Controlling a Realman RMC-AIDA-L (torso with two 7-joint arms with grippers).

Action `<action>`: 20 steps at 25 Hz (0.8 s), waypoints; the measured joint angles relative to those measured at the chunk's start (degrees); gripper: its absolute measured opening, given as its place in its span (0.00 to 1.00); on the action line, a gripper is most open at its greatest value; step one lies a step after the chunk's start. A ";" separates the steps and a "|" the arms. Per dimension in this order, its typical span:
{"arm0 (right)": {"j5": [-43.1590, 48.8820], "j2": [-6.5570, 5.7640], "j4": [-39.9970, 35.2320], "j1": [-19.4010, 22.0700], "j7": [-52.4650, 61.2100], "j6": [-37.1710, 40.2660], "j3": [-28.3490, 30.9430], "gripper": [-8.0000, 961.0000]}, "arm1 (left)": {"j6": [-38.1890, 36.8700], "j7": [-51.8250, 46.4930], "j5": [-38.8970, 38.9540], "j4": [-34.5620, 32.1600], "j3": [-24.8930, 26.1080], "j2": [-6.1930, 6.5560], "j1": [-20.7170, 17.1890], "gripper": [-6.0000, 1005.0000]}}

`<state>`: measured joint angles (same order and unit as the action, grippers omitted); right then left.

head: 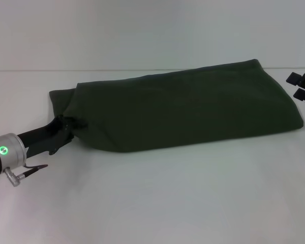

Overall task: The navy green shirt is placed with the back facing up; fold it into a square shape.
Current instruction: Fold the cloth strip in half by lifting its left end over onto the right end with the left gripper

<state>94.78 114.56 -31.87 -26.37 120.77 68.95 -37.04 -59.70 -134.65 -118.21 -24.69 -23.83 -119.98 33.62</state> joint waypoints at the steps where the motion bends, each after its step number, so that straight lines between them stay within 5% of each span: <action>1: 0.00 -0.05 0.07 0.00 -0.09 -0.01 0.00 0.79 | 0.00 0.00 0.00 0.00 0.00 0.00 0.00 0.42; 10: -0.08 0.05 0.08 -0.31 -0.29 -0.03 -0.03 0.79 | 0.15 0.93 -0.39 -0.11 -0.22 0.31 -0.01 0.14; 20: -0.13 0.11 0.08 -0.01 0.21 0.29 1.73 0.79 | -1.27 -1.66 -6.83 -7.61 0.05 2.44 -3.32 0.06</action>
<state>94.65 114.67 -31.79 -26.38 120.97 69.25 -35.32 -60.97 -136.31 -125.04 -32.30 -23.78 -117.54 30.29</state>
